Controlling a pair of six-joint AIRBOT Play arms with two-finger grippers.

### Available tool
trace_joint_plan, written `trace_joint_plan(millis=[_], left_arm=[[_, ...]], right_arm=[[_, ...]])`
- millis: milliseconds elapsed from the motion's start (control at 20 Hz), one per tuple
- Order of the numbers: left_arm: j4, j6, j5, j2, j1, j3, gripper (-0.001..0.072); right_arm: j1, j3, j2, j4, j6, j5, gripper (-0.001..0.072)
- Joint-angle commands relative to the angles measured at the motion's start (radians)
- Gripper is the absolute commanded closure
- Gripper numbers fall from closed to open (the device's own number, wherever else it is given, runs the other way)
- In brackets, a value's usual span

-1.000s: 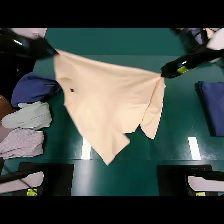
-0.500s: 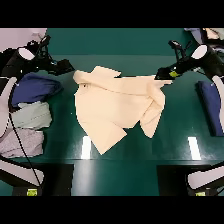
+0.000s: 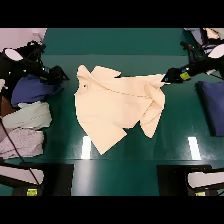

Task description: Fold the shirts.

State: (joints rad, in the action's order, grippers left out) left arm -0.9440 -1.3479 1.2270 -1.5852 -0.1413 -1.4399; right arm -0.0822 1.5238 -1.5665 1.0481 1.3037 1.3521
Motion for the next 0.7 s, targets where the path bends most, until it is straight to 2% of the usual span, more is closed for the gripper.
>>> trace_joint_plan(millis=[0, 150, 300, 400, 650], left_arm=[[-0.004, 0.006, -0.010, 0.147, 0.005, 0.255, 0.0210], [-0.004, 0.039, -0.074, 0.286, 0.076, 0.541, 0.0209], [0.022, 0.035, -0.184, 0.370, 0.142, 0.731, 0.0209], [0.065, 0.036, -0.218, 0.373, 0.158, 0.787, 0.0209], [0.164, 0.052, -0.278, 0.373, 0.158, 0.811, 0.0210]], right_arm=[[0.024, -0.182, 0.148, -0.010, -0.016, 0.011, 0.0329], [0.024, -0.322, 0.269, -0.011, -0.015, -0.023, 0.0329], [0.033, -0.418, 0.373, -0.055, -0.014, -0.063, 0.0328], [0.050, -0.463, 0.430, -0.110, -0.014, -0.062, 0.0328], [0.069, -0.542, 0.547, -0.111, -0.011, -0.059, 0.0328]])
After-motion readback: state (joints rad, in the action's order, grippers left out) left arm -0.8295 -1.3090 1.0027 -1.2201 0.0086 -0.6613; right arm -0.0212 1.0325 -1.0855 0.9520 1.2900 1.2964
